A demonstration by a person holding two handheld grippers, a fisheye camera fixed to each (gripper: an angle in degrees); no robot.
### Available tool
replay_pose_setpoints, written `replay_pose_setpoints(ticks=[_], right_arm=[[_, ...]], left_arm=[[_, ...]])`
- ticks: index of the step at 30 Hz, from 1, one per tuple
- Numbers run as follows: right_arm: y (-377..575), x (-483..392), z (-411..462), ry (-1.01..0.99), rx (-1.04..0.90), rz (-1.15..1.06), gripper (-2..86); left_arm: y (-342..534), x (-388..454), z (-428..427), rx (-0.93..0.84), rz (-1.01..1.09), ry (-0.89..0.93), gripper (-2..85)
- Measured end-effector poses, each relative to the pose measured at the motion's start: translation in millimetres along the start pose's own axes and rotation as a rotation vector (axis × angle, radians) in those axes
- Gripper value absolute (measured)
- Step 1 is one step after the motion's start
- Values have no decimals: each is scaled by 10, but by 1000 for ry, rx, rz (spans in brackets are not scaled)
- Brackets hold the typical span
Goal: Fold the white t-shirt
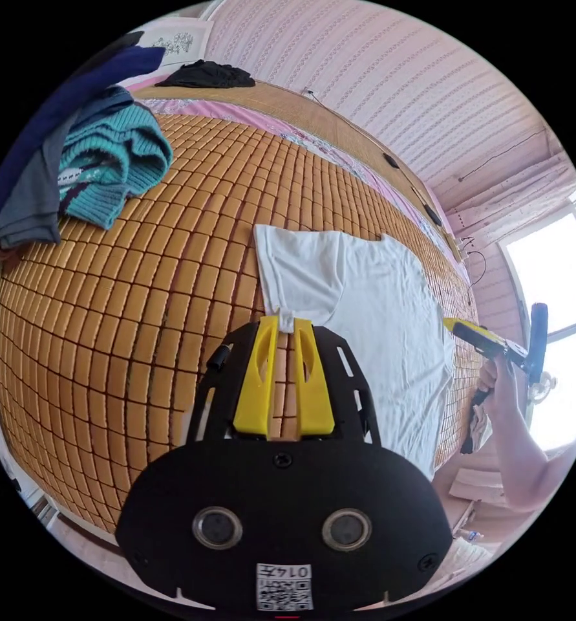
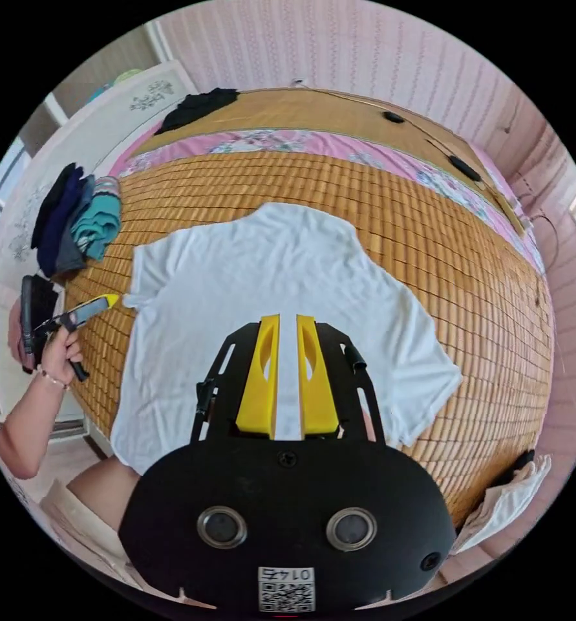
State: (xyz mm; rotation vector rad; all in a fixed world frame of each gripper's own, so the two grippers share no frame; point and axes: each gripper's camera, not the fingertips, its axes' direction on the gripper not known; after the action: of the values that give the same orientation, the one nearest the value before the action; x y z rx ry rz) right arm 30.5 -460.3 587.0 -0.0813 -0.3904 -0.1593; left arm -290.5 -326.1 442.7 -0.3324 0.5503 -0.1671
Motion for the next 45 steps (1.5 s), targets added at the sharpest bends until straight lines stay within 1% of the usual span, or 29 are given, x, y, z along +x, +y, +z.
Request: replay_pose_setpoints(ticks=[1, 3, 4, 7, 10, 13, 14, 17, 18, 19, 21, 22, 23, 25, 26, 27, 28, 30, 32, 34, 36, 38, 40, 45], right_arm=[[-200, -281, 149, -63, -10, -81, 59], [-483, -668, 354, -125, -10, -186, 63], [-652, -898, 492, -142, -20, -245, 64], [-974, -1314, 816, -152, -66, -323, 75], [-1142, -1580, 1016, -91, -94, -376, 97], [-1206, -1697, 1214, -16, -161, -400, 97], [-1204, -1704, 1233, -9, -156, -403, 96], [-1203, -1665, 1223, -22, -146, -368, 78], [-1194, -1609, 1194, -36, -132, -342, 59], [-1183, -1532, 1163, -62, -120, -317, 29], [-1171, -1369, 1089, -129, -110, -265, 18], [-1142, -1226, 971, -169, -70, -224, 14], [-1119, -1144, 893, -185, -43, -201, 12], [-953, -767, 496, -247, 75, -102, 9], [-891, -668, 388, -261, 103, -80, 9], [-746, -478, 189, -269, 146, -37, 9], [-584, -300, 35, -240, 166, 9, 10], [-337, -69, -73, -157, 149, 63, 13], [-119, 131, -13, -83, 72, 101, 20], [48, 332, 162, -43, -71, 148, 39], [68, 371, 175, -46, -93, 134, 54], [3, 331, 121, -23, -52, 93, 59], [-195, 243, 106, -28, -9, 12, 59], [-700, 124, 305, -80, 8, -114, 67]], left_arm=[[14, -17, 4, 1, -9, 6, 50], [63, -75, -30, 45, -40, 25, 54], [70, -88, -35, 54, -46, 27, 55], [68, -161, -12, 77, -69, 39, 66], [40, -229, 49, 93, -82, 66, 80], [11, -237, 201, 49, -55, 27, 78], [19, -247, 262, 39, -52, 21, 72], [39, -248, 324, 41, -38, -3, 31], [46, -243, 342, 42, -39, -8, 18], [51, -238, 349, 44, -37, -9, 11], [80, -194, 357, 70, -22, -18, -4], [88, -175, 351, 81, -11, -16, -4], [105, -125, 325, 113, 22, -3, -6], [146, 0, 243, 187, 127, 42, -5], [183, 108, 185, 227, 218, 85, -1], [224, 219, 148, 245, 299, 125, 7], [243, 268, 145, 242, 329, 140, 14], [306, 412, 237, 170, 402, 214, 49], [356, 482, 355, 113, 423, 219, 59], [396, 538, 467, 73, 443, 192, 61], [401, 591, 612, 31, 448, 152, 62], [386, 642, 704, 18, 459, 130, 62], [360, 725, 808, 0, 488, 113, 61], [282, 990, 1232, -84, 605, 40, 65]])
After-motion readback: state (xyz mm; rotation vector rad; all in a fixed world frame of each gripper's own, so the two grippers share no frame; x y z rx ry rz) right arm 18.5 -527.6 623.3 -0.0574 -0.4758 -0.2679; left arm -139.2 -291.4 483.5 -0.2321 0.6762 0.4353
